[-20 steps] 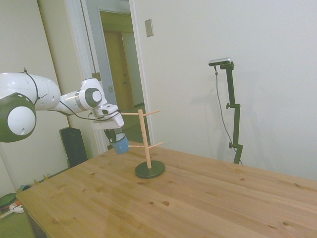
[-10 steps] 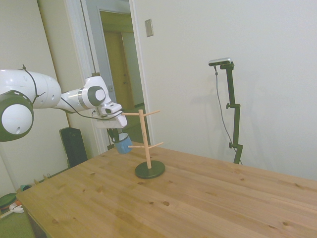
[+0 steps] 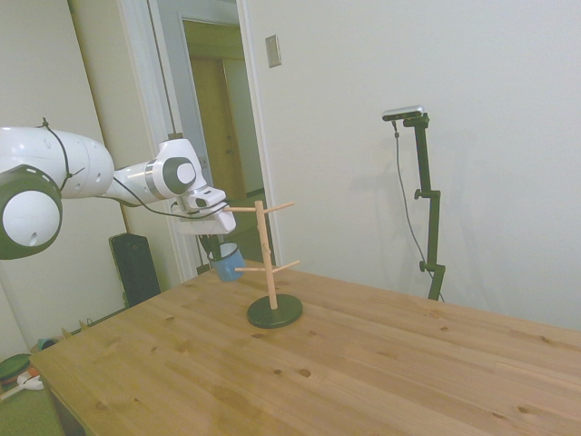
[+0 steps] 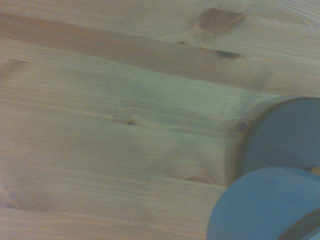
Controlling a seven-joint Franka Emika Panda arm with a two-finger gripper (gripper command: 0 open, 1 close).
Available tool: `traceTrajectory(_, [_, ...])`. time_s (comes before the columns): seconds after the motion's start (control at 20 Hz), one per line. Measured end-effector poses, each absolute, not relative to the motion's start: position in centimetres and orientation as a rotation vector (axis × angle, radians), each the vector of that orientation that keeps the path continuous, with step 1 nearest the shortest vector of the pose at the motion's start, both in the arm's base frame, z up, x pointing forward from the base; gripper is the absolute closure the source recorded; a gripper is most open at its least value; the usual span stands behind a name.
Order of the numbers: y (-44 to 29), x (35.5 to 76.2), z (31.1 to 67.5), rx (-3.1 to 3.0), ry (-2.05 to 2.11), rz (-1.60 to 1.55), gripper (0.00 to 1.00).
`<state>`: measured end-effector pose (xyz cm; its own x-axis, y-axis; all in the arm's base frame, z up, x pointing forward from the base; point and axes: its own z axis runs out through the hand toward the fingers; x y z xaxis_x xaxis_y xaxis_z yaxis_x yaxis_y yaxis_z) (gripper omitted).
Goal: Hang the mug
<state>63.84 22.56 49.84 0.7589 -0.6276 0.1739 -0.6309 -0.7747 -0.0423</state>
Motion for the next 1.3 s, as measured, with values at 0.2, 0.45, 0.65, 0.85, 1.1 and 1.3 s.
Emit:
traceTrajectory(0.2, [24.0,63.3,50.4,2.951,-1.017,0.282,1.00])
traceTrajectory(0.45, [26.3,62.0,51.5,2.974,-0.972,0.295,1.00])
traceTrajectory(0.65, [27.9,60.1,54.9,2.992,-0.943,0.336,1.00])
traceTrajectory(0.85, [28.1,57.9,60.1,3.010,-0.941,0.389,1.00])
traceTrajectory(1.1, [26.4,57.2,63.8,2.991,-0.972,0.399,1.00])
traceTrajectory(1.3, [24.5,57.6,65.3,2.978,-0.973,0.393,1.00])
